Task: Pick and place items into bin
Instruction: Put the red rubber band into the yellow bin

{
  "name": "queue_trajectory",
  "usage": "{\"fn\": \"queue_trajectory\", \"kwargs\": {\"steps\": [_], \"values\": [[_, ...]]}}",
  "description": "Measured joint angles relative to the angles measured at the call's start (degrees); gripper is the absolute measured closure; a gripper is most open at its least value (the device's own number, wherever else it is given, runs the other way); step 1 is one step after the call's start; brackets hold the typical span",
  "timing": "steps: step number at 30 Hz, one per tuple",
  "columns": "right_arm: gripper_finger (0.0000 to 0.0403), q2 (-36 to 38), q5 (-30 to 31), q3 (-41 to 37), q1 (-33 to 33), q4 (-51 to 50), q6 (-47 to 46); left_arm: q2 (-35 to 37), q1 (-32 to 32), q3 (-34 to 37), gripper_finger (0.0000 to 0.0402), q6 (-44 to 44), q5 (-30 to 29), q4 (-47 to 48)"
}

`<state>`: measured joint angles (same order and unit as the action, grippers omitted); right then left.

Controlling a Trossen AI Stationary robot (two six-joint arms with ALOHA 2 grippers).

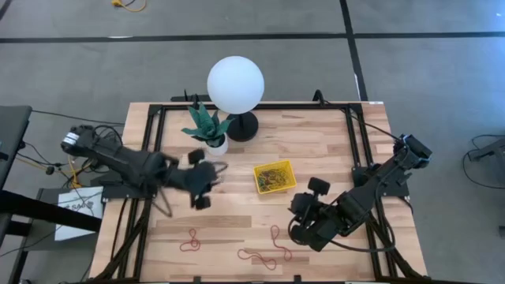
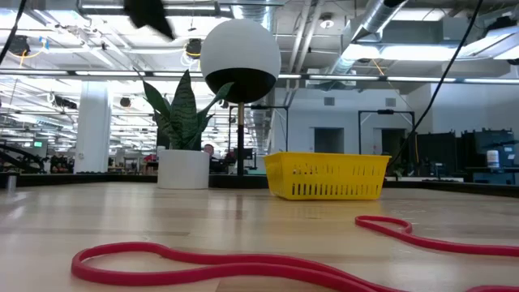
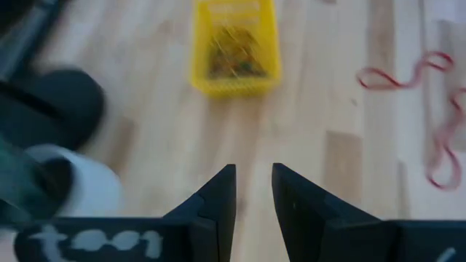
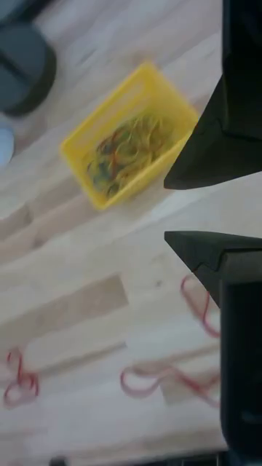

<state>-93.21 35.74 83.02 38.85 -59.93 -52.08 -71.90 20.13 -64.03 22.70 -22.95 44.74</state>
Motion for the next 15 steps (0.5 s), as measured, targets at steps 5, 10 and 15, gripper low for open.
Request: {"fn": "queue_trajectory", "kwargs": {"steps": [5,10,15], "values": [[0.0305,-0.02,-5.02,-2.36,0.00,7.52,4.34,1.63,8.66,12.23,0.0322,11.22,3.72,-7.93],[0.0305,-0.09,-6.48,-4.92,0.00,15.40,8.50,0.63,15.88,19.62,0.0322,16.77,14.43,-15.43],[0.0305,-0.09,-6.12,-5.04,-0.02,15.68,8.64,0.57,21.57,21.12,0.0322,22.88,20.04,-17.83]]}}
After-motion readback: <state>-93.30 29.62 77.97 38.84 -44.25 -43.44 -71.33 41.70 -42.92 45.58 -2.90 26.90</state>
